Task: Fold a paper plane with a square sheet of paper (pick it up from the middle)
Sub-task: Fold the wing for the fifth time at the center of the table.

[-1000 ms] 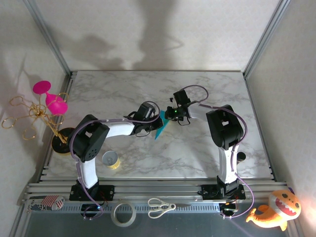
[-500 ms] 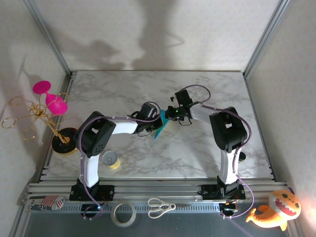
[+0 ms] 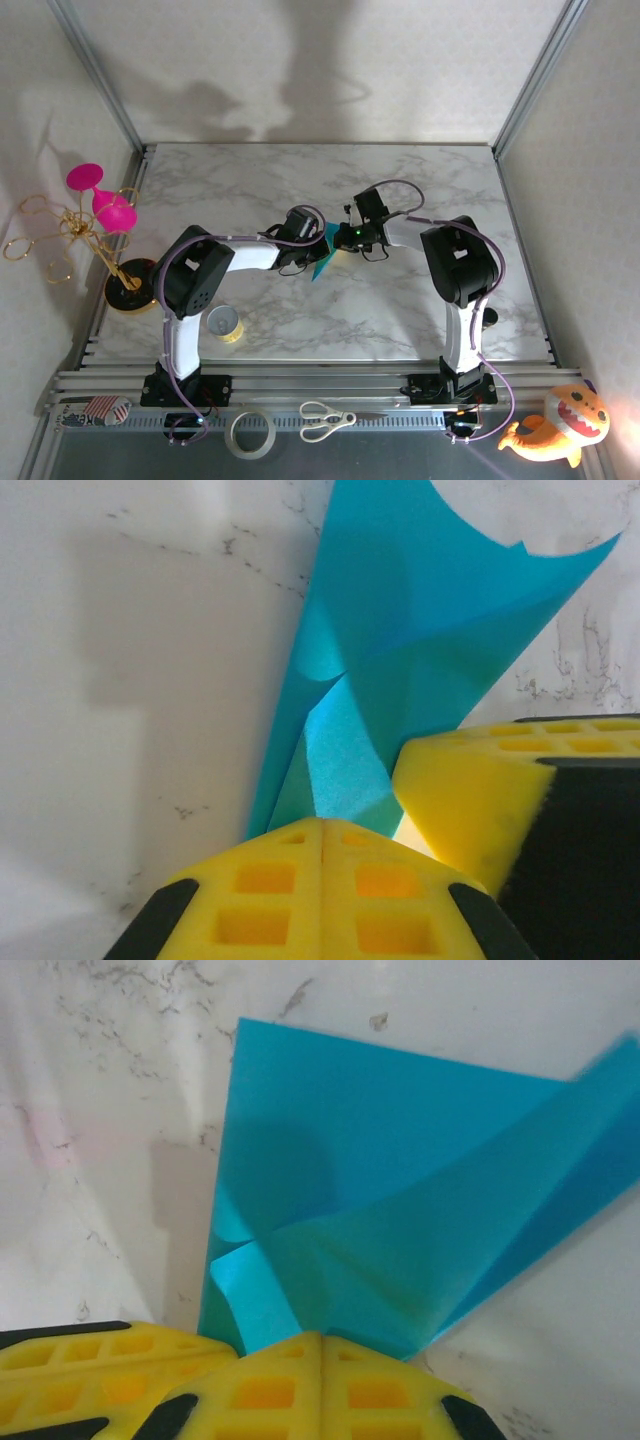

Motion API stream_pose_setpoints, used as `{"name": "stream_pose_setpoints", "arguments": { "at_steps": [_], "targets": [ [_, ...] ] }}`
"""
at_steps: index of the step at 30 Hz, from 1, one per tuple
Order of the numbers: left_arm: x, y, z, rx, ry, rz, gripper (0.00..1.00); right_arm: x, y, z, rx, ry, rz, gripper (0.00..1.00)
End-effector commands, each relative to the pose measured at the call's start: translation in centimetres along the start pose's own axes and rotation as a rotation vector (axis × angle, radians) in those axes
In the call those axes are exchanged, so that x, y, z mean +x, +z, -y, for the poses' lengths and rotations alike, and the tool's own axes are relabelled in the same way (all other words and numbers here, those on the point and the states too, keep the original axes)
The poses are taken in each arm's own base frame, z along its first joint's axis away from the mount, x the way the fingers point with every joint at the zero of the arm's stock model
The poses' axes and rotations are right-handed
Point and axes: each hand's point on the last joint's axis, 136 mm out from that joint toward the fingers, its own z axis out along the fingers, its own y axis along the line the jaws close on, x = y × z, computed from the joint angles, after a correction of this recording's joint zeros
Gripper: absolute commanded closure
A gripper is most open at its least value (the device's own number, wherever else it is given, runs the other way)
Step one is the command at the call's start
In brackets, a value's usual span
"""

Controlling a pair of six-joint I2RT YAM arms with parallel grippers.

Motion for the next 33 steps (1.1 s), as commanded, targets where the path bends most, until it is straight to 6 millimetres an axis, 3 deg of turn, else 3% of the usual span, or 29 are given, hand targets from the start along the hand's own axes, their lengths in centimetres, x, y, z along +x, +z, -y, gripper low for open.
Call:
{"name": "stream_pose_setpoints", "arguments": {
  "at_steps": [1, 10, 17, 21, 24, 26, 29, 31, 33],
  "targets": [
    [2.1, 0.6, -5.3, -0.187, 0.002, -0.067, 1.0, 0.4, 0.9, 1.9, 0.057, 0.012, -0.028, 0.95],
    [5.5, -0.4, -10.5, -0.324, 0.09, -0.184, 1.0, -5.8, -0.3, 6.0, 0.11, 0.129, 0.1, 0.95],
    [5.6, -0.4, -10.5, -0.3, 0.089, -0.195, 1.0, -10.1, -0.7, 9.3, 0.152, 0.185, 0.182, 0.95],
    [4.9, -0.2, -9.1, -0.259, 0.096, -0.187, 1.0, -12.2, -2.7, 9.2, 0.187, 0.15, 0.242, 0.96],
    [3.4, -0.6, -6.1, -0.178, 0.104, -0.157, 1.0, -12.9, -4.9, 7.6, 0.17, 0.108, 0.291, 0.94],
    [1.8, -1.6, -2.9, -0.086, 0.105, -0.117, 0.99, -12.6, -6.5, 6.6, 0.164, 0.091, 0.311, 0.92],
    [-0.8, -4.0, 1.2, 0.022, 0.102, -0.037, 0.86, -11.1, -8.1, 5.8, 0.181, 0.081, 0.317, 0.85],
    [-2.6, -5.8, 2.6, 0.054, 0.092, 0.025, 0.75, -9.8, -8.8, 5.6, 0.206, 0.081, 0.317, 0.79],
    [-4.1, -7.6, 2.4, 0.048, 0.068, 0.084, 0.68, -8.6, -9.4, 5.2, 0.244, 0.082, 0.313, 0.73]
  ]
}}
